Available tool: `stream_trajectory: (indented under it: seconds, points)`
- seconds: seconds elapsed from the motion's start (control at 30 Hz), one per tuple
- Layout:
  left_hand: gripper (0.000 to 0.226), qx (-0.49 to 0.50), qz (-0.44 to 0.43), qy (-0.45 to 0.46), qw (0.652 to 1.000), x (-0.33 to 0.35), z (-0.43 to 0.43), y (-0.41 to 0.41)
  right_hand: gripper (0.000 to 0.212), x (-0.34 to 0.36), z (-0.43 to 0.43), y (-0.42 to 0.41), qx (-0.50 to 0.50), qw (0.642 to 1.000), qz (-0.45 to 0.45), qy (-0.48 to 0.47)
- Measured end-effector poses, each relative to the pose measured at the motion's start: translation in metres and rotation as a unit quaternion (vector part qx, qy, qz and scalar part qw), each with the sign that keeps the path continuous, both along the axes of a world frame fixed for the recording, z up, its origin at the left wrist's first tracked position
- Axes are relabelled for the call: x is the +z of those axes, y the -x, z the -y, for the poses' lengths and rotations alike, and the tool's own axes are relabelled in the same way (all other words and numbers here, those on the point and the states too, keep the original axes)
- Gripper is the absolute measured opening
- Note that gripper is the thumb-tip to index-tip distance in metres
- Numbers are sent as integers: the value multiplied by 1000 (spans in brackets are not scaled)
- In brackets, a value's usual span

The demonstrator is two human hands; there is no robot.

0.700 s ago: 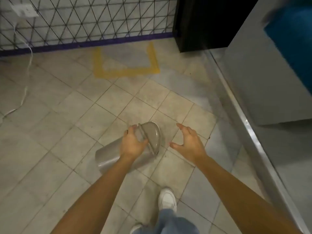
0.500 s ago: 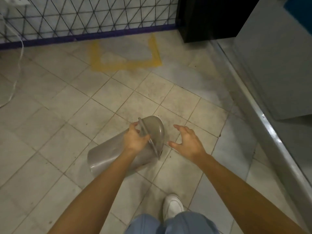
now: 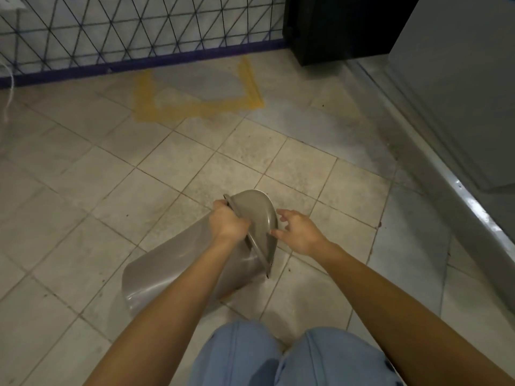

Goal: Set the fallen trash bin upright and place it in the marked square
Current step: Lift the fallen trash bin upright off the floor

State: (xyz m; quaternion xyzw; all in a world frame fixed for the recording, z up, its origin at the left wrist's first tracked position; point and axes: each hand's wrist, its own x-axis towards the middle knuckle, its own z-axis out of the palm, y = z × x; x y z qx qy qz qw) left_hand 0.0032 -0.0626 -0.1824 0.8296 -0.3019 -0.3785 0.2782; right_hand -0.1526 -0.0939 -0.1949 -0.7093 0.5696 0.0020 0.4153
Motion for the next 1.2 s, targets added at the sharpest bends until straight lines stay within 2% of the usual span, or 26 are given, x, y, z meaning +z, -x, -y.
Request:
stream_trajectory:
  seconds: [0.33,0.6,0.7,1.03,1.13,1.2]
  points:
    - [52,18,-36,27,999,-3,-2,1,54,-5,-4,-11,-43,998,52,-10]
    - [52,39,-76,74,994,5,-6,-17,68,0,-8,-13,-36,997,68,-1]
    - [59,54,-86,89,991,17,-7,-27,75,8,-5,-13,-36,996,84,-3]
    - [60,58,-167,143,974,56,-12,-54,68,22,10,-7,-79,991,109,3]
    - [62,63,-191,158,967,64,-12,-56,65,19,8,-2,-116,986,114,-22]
    - [64,70,-217,168,959,68,-12,-59,74,15,6,3,-149,981,104,-65]
